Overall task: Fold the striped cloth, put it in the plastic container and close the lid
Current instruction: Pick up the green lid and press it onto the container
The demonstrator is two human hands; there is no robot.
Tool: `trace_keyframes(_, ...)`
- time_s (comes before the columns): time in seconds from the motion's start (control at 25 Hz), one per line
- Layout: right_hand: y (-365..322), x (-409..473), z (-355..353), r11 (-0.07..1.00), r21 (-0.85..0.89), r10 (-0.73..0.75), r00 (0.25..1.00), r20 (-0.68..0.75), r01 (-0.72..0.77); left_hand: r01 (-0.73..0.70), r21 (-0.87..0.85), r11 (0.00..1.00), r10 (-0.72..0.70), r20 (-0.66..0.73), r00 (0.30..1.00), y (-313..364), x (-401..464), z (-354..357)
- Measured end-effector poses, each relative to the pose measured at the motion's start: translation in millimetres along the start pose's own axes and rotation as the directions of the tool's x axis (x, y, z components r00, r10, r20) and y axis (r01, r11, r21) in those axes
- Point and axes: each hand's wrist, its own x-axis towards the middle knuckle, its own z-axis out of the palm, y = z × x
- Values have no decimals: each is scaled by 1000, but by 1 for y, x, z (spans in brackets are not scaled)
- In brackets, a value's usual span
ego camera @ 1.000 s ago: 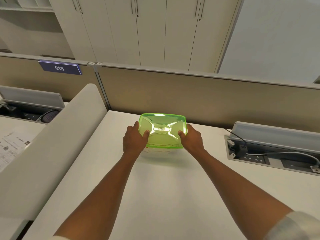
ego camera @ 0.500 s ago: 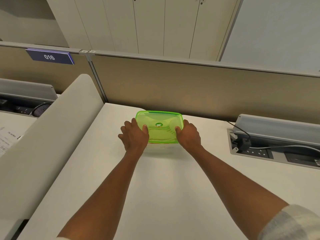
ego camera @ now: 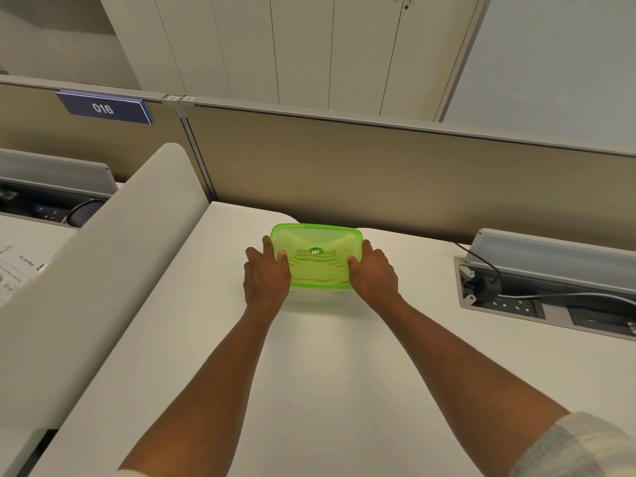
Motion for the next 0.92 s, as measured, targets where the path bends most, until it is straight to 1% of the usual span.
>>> trace_keyframes(0.2,0,-4,4,1000,-12,14,1000,-8,-14,-6,11,1000,5,22,1000,-2,-5,0)
trace_keyframes(0.44,-1,-7,8,994,-105,-34,999,18,35,-17,44,999,13,90,996,-1,-5,-3)
trace_keyframes(0.68,1,-7,9,987,-156,-37,999,32,42,-64,196,979,50,74,996,-5,-2,-1)
trace_keyframes(0.92,1,-8,8,985,-167,-39,999,35,45,-55,199,978,35,103,994,-5,1,-5)
